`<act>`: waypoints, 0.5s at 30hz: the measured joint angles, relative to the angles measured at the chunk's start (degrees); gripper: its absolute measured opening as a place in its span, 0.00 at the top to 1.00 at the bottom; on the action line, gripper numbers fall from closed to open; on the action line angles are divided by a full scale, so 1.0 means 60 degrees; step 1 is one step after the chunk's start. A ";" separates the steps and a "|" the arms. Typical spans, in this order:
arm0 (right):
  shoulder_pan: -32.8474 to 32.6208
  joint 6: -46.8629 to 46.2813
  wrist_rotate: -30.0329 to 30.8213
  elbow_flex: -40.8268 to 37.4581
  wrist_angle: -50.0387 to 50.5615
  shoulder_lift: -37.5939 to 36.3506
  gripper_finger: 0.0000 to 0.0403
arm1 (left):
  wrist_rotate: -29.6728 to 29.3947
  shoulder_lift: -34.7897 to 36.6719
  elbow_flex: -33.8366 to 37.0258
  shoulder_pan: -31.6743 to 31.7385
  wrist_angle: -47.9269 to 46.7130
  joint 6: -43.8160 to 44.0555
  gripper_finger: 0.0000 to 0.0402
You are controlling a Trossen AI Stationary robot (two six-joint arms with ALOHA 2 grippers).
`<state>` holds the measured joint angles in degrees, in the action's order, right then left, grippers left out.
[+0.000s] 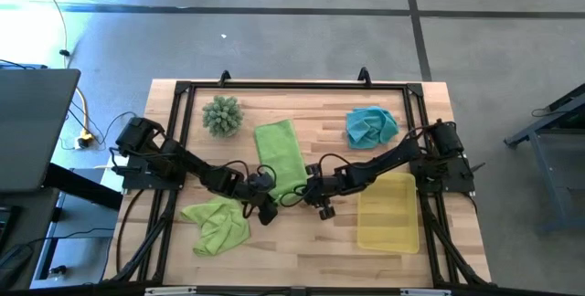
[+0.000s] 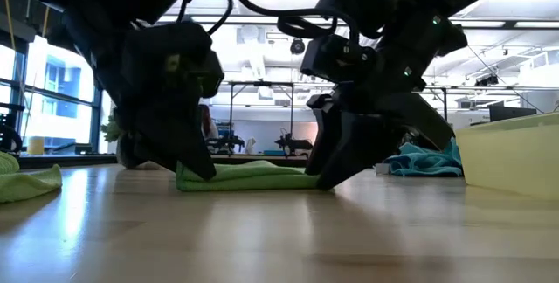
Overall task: Roll microfiber towels into tight, uniform cylinder then place into a basket
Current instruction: Roll the green cloth
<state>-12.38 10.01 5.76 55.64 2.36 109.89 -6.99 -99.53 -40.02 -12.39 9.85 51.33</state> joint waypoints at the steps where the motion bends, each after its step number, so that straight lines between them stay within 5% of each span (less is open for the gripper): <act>1: 0.0000 -0.0009 0.0000 0.0000 0.0022 0.0004 0.64 | 0.0223 0.0000 -0.0085 -0.0001 -0.0027 -0.0265 0.80; 8: 0.0004 -0.0201 0.0004 -0.0011 0.0038 0.0018 0.64 | 0.1588 0.0013 -0.1148 0.0075 -0.1015 -0.2728 0.67; 15: -0.0004 -0.0420 0.0004 -0.0018 0.0049 0.0026 0.64 | 0.0783 0.0025 -0.3138 0.0101 -0.6536 -0.4164 0.64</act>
<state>-12.40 7.49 5.78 55.53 2.66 110.04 -2.29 -99.37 -58.85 -11.79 -29.37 26.35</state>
